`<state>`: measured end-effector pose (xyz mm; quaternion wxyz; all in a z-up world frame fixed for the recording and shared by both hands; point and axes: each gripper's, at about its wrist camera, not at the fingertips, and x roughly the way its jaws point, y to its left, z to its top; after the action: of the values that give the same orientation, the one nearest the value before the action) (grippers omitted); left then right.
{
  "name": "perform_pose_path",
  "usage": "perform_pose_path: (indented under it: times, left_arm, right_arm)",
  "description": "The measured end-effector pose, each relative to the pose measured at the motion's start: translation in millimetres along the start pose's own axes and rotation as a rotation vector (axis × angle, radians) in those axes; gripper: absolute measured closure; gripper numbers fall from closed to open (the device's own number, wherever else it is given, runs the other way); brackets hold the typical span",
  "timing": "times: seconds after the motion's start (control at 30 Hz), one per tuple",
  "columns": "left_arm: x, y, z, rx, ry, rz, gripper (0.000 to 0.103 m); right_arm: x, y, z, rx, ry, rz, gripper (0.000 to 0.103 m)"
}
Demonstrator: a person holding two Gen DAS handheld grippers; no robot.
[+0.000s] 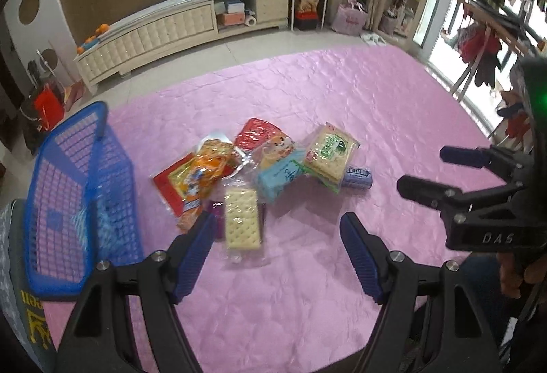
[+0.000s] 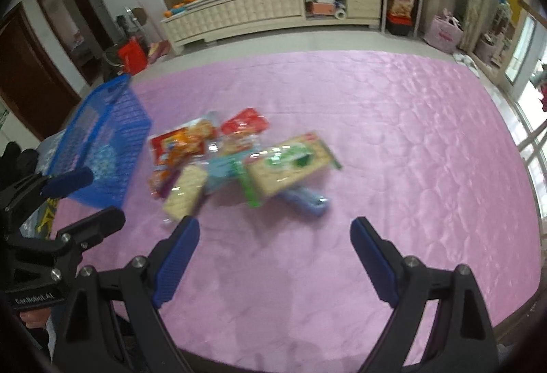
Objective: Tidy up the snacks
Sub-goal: 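Reach the left gripper to the green-labelled cracker pack and grasp it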
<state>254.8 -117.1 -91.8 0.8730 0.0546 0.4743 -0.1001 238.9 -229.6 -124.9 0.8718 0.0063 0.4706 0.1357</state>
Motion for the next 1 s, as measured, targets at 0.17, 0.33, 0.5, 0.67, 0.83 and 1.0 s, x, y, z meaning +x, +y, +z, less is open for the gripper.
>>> perform_pose_path:
  times: [0.17, 0.33, 0.5, 0.67, 0.83, 1.0]
  left_arm:
    - [29.0, -18.2, 15.5, 0.052, 0.030, -0.014, 0.030]
    - [51.5, -31.6, 34.0, 0.121, 0.040, -0.021, 0.030]
    - [82.5, -44.9, 49.5, 0.172, 0.099, -0.044, 0.030]
    - [112.7, -71.6, 59.3, 0.322, 0.150, -0.068, 0.030]
    - [143.6, -89.9, 69.9, 0.407, 0.231, -0.116, 0.030]
    - [161.8, -96.5, 76.3, 0.447, 0.248, -0.101, 0.030]
  right_arm:
    - [18.6, -24.0, 9.6, -0.020, -0.003, -0.065, 0.011]
    - [40.7, -45.6, 16.2, 0.001, 0.001, -0.082, 0.011]
    - [50.0, -69.8, 18.4, 0.044, 0.020, -0.079, 0.011]
    - [61.6, -79.7, 8.5, 0.023, 0.040, -0.131, 0.011]
    - [70.3, -85.2, 1.1, 0.000, 0.072, -0.202, 0.011]
    - [72.1, -110.5, 1.9, 0.110, 0.092, -0.216, 0.011]
